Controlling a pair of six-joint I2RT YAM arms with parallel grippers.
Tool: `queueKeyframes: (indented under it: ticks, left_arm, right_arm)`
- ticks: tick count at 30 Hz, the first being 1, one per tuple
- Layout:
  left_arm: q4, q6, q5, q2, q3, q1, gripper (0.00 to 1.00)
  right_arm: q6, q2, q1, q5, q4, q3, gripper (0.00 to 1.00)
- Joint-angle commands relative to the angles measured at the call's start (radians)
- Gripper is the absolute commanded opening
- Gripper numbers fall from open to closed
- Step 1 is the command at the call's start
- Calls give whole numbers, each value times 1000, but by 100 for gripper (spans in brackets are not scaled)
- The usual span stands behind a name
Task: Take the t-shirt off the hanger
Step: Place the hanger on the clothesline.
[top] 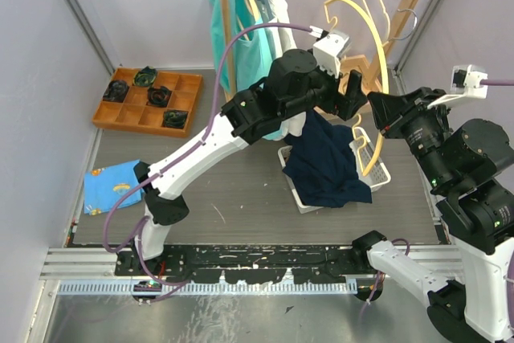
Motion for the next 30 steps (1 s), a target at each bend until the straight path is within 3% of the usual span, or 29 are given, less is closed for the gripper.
queueKeyframes:
  ticks: [1, 17, 25, 30]
  left_arm:
    - [-24, -3, -66, -43, -42, 38, 86]
    - [-36, 13, -103, -190, -129, 45, 86]
    - [-16, 12, -78, -131, -115, 50, 86]
    - [-40, 9, -63, -106, -69, 51, 86]
  right_arm:
    - [-24, -5, 10, 18, 68, 61, 1]
    - [-99, 89, 10, 96, 47, 102, 1]
    - [-51, 60, 11, -10, 86, 84, 1]
    - [-39, 51, 11, 70, 62, 82, 1]
